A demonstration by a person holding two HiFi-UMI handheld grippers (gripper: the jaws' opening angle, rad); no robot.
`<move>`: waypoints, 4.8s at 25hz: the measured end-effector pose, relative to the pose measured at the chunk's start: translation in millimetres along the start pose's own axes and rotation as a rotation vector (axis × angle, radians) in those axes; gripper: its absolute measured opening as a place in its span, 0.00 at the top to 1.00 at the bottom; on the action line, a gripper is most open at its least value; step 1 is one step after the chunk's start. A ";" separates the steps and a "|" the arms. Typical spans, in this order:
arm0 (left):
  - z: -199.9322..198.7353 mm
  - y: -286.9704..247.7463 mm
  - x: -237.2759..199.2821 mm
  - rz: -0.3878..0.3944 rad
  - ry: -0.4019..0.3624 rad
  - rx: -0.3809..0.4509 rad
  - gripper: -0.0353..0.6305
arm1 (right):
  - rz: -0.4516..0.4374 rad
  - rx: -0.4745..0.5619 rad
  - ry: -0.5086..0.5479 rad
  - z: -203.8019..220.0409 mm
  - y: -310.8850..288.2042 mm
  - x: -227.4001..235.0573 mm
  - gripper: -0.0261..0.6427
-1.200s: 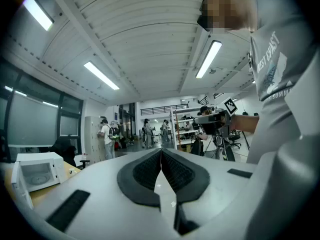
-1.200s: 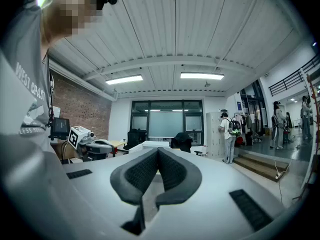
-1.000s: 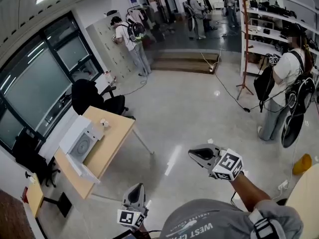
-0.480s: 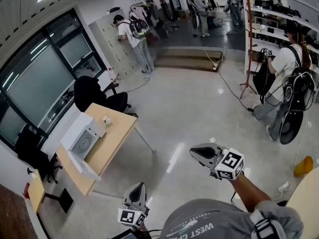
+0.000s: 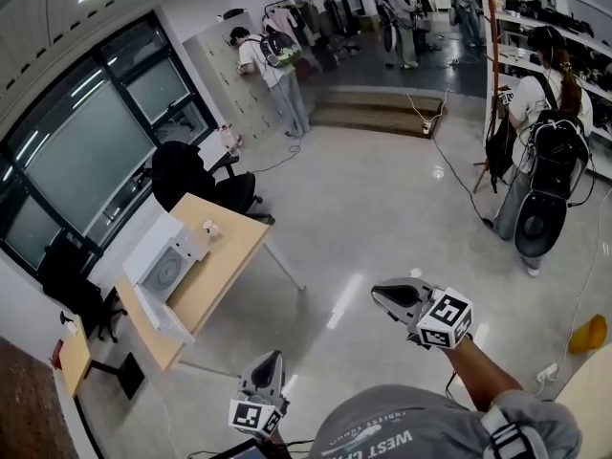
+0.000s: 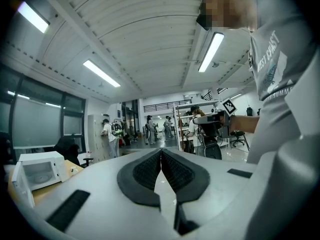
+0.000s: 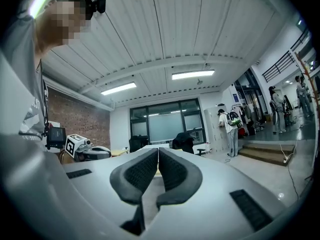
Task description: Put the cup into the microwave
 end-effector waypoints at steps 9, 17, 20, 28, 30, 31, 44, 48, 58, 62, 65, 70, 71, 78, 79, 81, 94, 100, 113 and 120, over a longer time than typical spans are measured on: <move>4.8 -17.8 13.5 -0.031 0.017 -0.029 0.91 | -0.042 -0.036 -0.032 13.5 -1.7 25.1 0.93; 26.4 -24.5 -0.3 -0.056 0.055 -0.054 0.91 | -0.070 -0.061 -0.060 29.9 -32.5 34.7 0.93; 33.7 -33.4 -16.5 -0.056 0.068 -0.065 0.91 | -0.072 -0.067 -0.065 31.5 -50.9 40.1 0.93; 41.7 -48.5 -63.6 -0.019 0.061 -0.049 0.91 | -0.054 -0.082 -0.067 31.2 -96.2 49.0 0.93; 39.6 -52.0 -80.2 -0.017 0.056 -0.046 0.91 | -0.050 -0.082 -0.065 31.2 -110.4 50.9 0.93; 37.7 -52.9 -89.7 -0.022 0.055 -0.041 0.91 | -0.048 -0.082 -0.064 31.3 -118.5 51.6 0.93; 50.4 -58.0 -238.4 -0.010 0.044 -0.011 0.91 | -0.035 -0.053 -0.044 23.3 -267.9 46.6 0.93; 50.8 -48.6 -270.8 0.010 0.029 0.007 0.91 | -0.016 -0.056 -0.039 21.3 -296.8 29.7 0.93; 59.3 -48.6 -309.4 0.015 0.049 0.030 0.91 | -0.010 -0.085 -0.017 19.3 -339.9 29.8 0.93; 59.5 -45.4 -334.4 -0.008 0.044 0.018 0.91 | -0.029 -0.094 -0.047 28.2 -375.2 36.7 0.93; 61.1 -47.0 -360.3 -0.042 0.048 0.001 0.91 | -0.060 -0.084 -0.056 27.7 -413.0 45.3 0.93; 68.9 -66.9 -395.7 -0.079 0.045 -0.018 0.91 | -0.103 -0.078 -0.075 32.8 -472.3 75.1 0.93; 70.7 -71.5 -405.7 -0.088 0.044 -0.016 0.91 | -0.113 -0.080 -0.078 34.0 -485.4 80.6 0.93; 72.5 -107.9 -474.0 -0.169 0.099 -0.024 0.91 | -0.191 -0.123 -0.074 34.8 -587.3 118.6 0.93; 72.7 -110.8 -482.5 -0.189 0.108 -0.024 0.91 | -0.210 -0.138 -0.077 37.3 -602.2 123.3 0.93; 76.9 -114.1 -496.3 -0.241 0.128 -0.039 0.91 | -0.254 -0.169 -0.088 45.0 -631.8 132.8 0.93; 98.5 -159.5 -581.2 -0.426 0.180 -0.077 0.91 | -0.397 -0.280 0.022 92.6 -850.8 200.3 0.93; 136.5 -152.9 -634.7 -0.457 0.219 -0.107 0.91 | -0.358 -0.350 0.077 158.5 -958.0 215.3 0.93; 167.2 -125.8 -717.7 -0.455 0.260 -0.196 0.91 | -0.158 -0.687 0.110 363.5 -1108.4 271.2 0.76; 188.9 -116.7 -744.0 -0.452 0.292 -0.248 0.91 | -0.176 -0.737 0.170 413.6 -1139.5 271.2 0.76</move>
Point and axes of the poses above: the fingertips, and each gripper's own axes: y backward along the fingers, x to its right, z out of its underside, the point moved 4 cm from there along y, backward along the fingers, and after that the axes turned 1 degree about -x, right-handed, at the moved point
